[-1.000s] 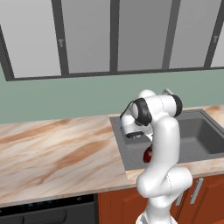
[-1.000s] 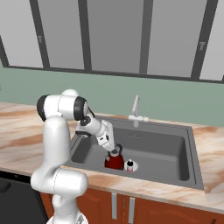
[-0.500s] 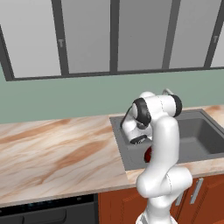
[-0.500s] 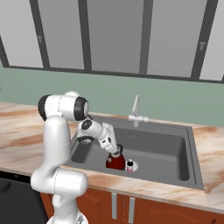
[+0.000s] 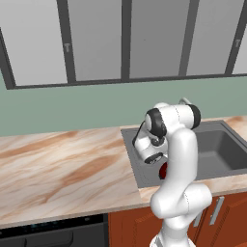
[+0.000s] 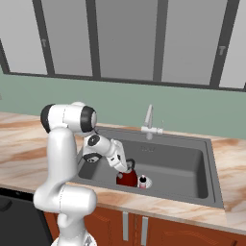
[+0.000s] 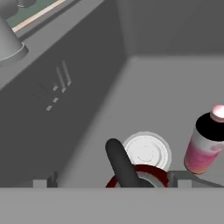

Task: Open the cabinet, pick the kettle from the cabinet, and place it in the sink.

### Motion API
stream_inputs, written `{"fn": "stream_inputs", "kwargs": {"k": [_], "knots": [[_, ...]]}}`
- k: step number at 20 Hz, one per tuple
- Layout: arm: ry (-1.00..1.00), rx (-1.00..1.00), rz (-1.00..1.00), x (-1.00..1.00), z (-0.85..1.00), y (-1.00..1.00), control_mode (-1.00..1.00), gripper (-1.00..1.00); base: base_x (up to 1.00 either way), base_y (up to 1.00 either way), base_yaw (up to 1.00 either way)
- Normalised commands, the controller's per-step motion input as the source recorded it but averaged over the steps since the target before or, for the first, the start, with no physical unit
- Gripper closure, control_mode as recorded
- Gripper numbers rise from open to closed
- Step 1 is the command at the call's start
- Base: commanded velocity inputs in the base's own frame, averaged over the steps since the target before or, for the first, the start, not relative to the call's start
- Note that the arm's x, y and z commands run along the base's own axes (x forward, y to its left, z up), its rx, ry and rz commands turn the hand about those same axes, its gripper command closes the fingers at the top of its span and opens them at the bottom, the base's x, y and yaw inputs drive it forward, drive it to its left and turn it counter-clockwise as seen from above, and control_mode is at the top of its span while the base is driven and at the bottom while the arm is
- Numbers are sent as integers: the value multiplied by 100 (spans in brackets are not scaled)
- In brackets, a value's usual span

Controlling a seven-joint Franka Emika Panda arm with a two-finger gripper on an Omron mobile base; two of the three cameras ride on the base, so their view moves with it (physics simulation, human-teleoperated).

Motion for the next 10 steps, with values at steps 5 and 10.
{"fn": "stream_inputs", "kwargs": {"k": [5,10], "knots": [[3,-15,-7,-2,19,1,-100,-100,0,0,0],[14,-17,-8,-13,26,0,-100,-100,0,0,0]]}}
